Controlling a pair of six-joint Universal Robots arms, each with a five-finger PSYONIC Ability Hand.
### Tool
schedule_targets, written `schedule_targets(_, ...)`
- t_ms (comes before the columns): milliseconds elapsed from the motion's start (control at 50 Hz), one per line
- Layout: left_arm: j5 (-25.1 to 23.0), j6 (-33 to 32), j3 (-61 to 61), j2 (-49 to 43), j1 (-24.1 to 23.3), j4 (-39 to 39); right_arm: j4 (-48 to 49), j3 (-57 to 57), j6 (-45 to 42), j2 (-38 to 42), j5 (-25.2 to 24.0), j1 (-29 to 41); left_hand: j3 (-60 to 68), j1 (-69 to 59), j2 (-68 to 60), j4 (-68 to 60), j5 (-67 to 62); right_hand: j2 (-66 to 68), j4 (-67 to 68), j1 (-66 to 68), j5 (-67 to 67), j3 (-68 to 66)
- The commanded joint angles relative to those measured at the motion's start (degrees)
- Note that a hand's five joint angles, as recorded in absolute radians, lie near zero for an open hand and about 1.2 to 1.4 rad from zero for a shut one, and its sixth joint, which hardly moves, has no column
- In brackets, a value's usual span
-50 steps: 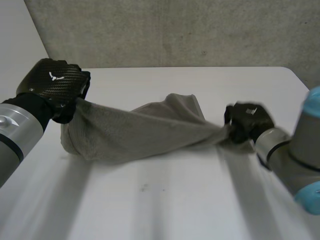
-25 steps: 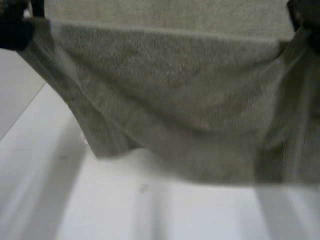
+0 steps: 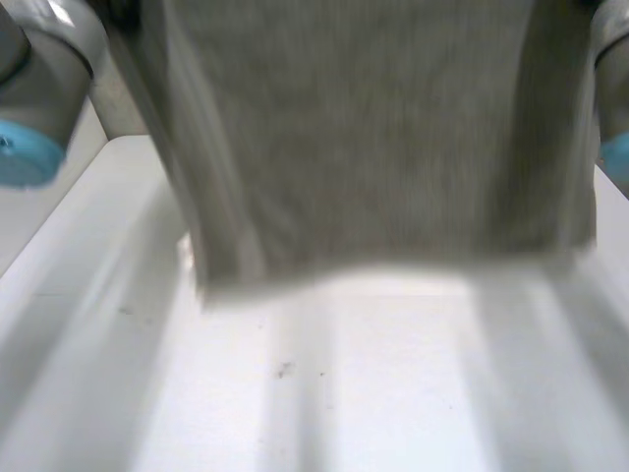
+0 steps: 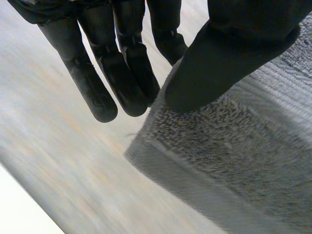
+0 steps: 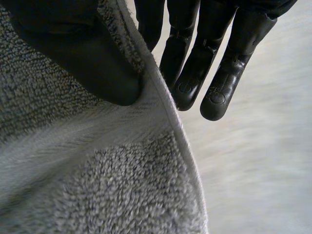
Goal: Fold the laundry
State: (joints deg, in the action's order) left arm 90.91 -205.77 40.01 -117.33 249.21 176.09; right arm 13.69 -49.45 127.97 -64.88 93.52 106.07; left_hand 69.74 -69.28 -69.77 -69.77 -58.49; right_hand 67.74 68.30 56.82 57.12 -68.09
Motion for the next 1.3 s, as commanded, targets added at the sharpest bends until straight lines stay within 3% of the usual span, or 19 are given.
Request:
schedule_targets(20,2.1,6.5,4.4,6.6,0.3,13.6,15.4,-8.8,3.3,-6.7,-0.8,1.2,10.3,-10.7,-10.2,-10.2,-11.5,12.3,11.7,23.2,12.9,-11.9)
schedule_targets(280,1.6,7.0,32.8,9.1,0.8,14.4,6.2,-27.1,3.7,-6.0,-7.7,0.4,10.3,-10.7,-10.2,-10.2,-11.5,12.3,11.7,23.2,12.9,-11.9)
schedule_targets(380,1.7,6.9,42.6,8.1,0.8,15.9,5.5,-37.2,3.7,-0.9,-11.6,0.4,10.3,-10.7,-10.2,-10.2,-11.5,12.3,11.7,23.2,12.9,-11.9)
schedule_targets(520,2.0,6.3,54.9,7.6,1.5,17.2,4.4,-41.3,3.4,3.3,-13.3,0.4,10.3,-10.7,-10.2,-10.2,-11.5,12.3,11.7,23.2,12.9,-11.9)
schedule_targets(620,2.2,5.1,61.2,11.2,2.2,12.2,0.1,-44.6,2.4,1.6,-13.4,0.3,10.3,-10.7,-10.2,-10.2,-11.5,12.3,11.7,23.2,12.9,-11.9)
schedule_targets(660,2.2,2.1,64.4,16.9,2.3,4.5,-8.1,-45.6,0.4,-2.9,-13.5,0.2,10.3,-10.7,-10.2,-10.2,-11.5,12.3,11.7,23.2,12.9,-11.9)
schedule_targets(680,2.2,2.0,64.4,17.0,2.3,4.4,-8.2,-45.6,0.4,-2.9,-13.5,0.2,10.3,-10.7,-10.2,-10.2,-11.5,12.3,11.7,23.2,12.9,-11.9)
schedule_targets(720,2.3,-3.0,66.4,23.8,2.3,-6.4,-20.7,-45.5,-3.3,-8.7,-13.2,-0.9,10.3,-10.7,-10.2,-10.2,-11.5,12.3,11.7,23.2,12.9,-11.9)
schedule_targets(740,2.3,-3.1,66.4,23.8,2.3,-6.5,-20.7,-45.5,-3.3,-8.7,-13.2,-0.9,10.3,-10.7,-10.2,-10.2,-11.5,12.3,11.7,23.2,12.9,-11.9)
schedule_targets(760,2.0,-4.6,66.7,28.0,2.1,-11.7,-27.6,-45.4,-5.6,-11.6,-13.4,-2.3,10.3,-10.7,-10.2,-10.2,-11.5,12.3,11.7,23.2,12.9,-11.9)
schedule_targets(780,2.0,-4.6,66.7,28.0,2.1,-11.7,-33.7,-45.0,-8.1,-14.4,-13.9,-3.8,10.3,-10.7,-10.2,-10.2,-11.5,12.3,11.7,23.2,12.9,-11.9)
schedule_targets(820,1.4,-6.5,66.1,35.0,2.1,-17.5,-38.3,-44.4,-10.4,-16.7,-14.0,-4.6,10.3,-10.7,-10.2,-10.2,-11.5,12.3,11.7,23.2,12.9,-11.9)
schedule_targets(860,0.8,-6.7,65.1,36.9,2.6,-17.0,-39.8,-42.8,-11.4,-18.2,-14.7,-5.2,10.3,-10.7,-10.2,-10.2,-11.5,12.3,11.7,23.2,12.9,-11.9)
schedule_targets(1000,-1.8,-6.7,61.5,32.3,2.8,-11.1,-33.6,-39.1,-8.4,-17.1,-17.1,-5.5,10.3,-10.7,-10.2,-10.2,-11.5,12.3,11.7,23.2,12.9,-11.9)
schedule_targets(1100,-1.2,-6.7,56.5,18.5,2.8,-4.5,-23.2,-36.4,-8.2,-5.7,-16.3,-4.5,10.3,-10.7,-10.2,-10.2,-11.5,12.3,11.7,23.2,12.9,-11.9)
schedule_targets(1300,-0.3,-6.6,43.6,1.3,2.6,2.9,-8.4,-30.1,-8.0,7.9,-13.4,-1.2,10.3,-10.7,-10.2,-10.2,-11.5,12.3,11.7,23.2,12.9,-11.9)
